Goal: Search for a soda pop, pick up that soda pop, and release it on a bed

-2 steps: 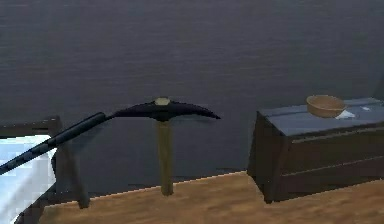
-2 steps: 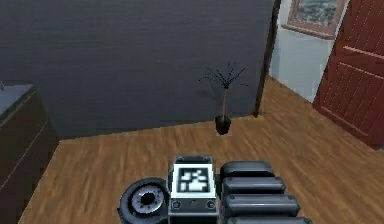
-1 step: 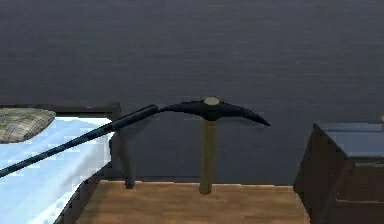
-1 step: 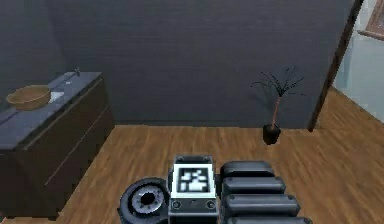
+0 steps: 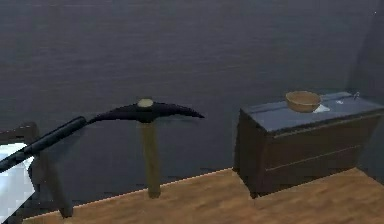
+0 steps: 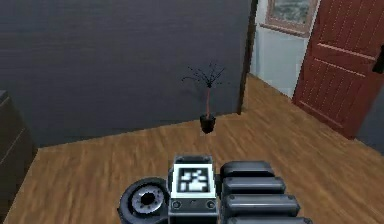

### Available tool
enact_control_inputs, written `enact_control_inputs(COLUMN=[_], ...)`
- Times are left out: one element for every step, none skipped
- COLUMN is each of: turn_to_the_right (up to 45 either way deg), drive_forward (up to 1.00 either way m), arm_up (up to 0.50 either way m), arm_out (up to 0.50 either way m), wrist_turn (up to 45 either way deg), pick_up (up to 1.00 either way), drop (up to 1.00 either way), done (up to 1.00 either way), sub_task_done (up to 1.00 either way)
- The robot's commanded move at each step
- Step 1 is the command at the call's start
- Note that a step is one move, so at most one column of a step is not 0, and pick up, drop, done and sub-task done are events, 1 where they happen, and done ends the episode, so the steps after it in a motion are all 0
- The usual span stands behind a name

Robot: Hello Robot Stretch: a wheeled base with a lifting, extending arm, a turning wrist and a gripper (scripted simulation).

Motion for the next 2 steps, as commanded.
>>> enact_control_inputs(turn_to_the_right=[3.0, -45.0], drive_forward=[0.00, 0.00], arm_up=[0.00, 0.00], arm_out=[0.00, 0.00], wrist_turn=[0.0, 0.0], pick_up=[0.00, 0.00], drop=[0.00, 0.00], done=[0.00, 0.00], sub_task_done=[0.00, 0.00])
